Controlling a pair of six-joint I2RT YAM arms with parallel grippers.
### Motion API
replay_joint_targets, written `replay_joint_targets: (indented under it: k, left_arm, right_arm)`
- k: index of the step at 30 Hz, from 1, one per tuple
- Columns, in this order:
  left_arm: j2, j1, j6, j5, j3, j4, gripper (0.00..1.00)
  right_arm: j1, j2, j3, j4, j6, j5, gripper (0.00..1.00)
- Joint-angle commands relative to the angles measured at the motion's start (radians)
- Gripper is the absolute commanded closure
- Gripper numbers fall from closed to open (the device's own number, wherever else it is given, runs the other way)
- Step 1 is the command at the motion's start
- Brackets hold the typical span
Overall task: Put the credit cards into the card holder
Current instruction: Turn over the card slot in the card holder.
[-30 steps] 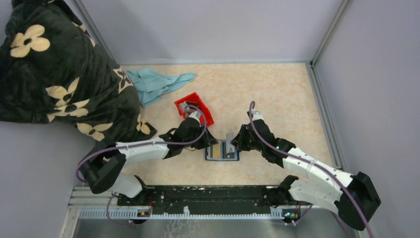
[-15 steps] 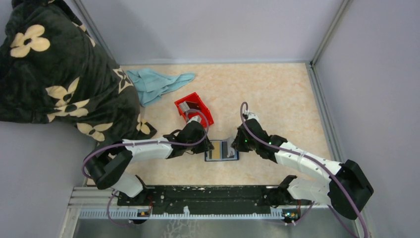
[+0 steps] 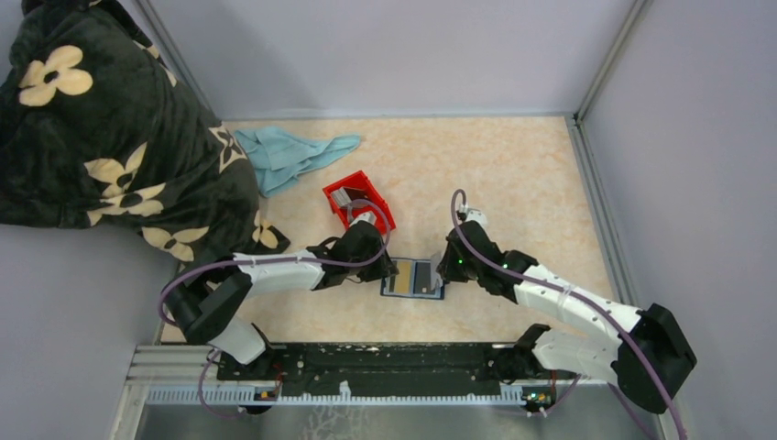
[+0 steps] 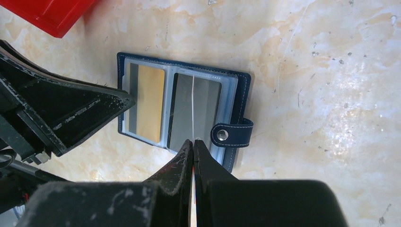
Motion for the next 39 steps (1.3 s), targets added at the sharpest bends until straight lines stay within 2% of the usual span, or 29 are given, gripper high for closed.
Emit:
replay_joint_targets:
  k: [1, 13, 22, 39]
  left_arm:
    - [0.018, -0.007, 0.033, -0.004, 0.02, -0.052, 0.68]
    - [0.027, -0.008, 0.027, -0.006, 0.002, -0.068, 0.7]
    - [0.034, -0.01, 0.026, 0.0, 0.005, -0.065, 0.7]
    - [0.04, -0.011, 0.018, 0.008, -0.008, -0.056, 0.73]
  right_arm:
    - [-0.017, -0.062, 0.015, -0.008, 0.003, 0.031, 1.0]
    - [-0.035, -0.1, -0.059, -0.011, 0.016, 0.026, 1.0]
    - [-0.036, -0.099, -0.055, -0.032, 0.009, 0.046, 1.0]
    - [-0.068, -0.077, -0.099, 0.052, 0.028, -0.015, 1.0]
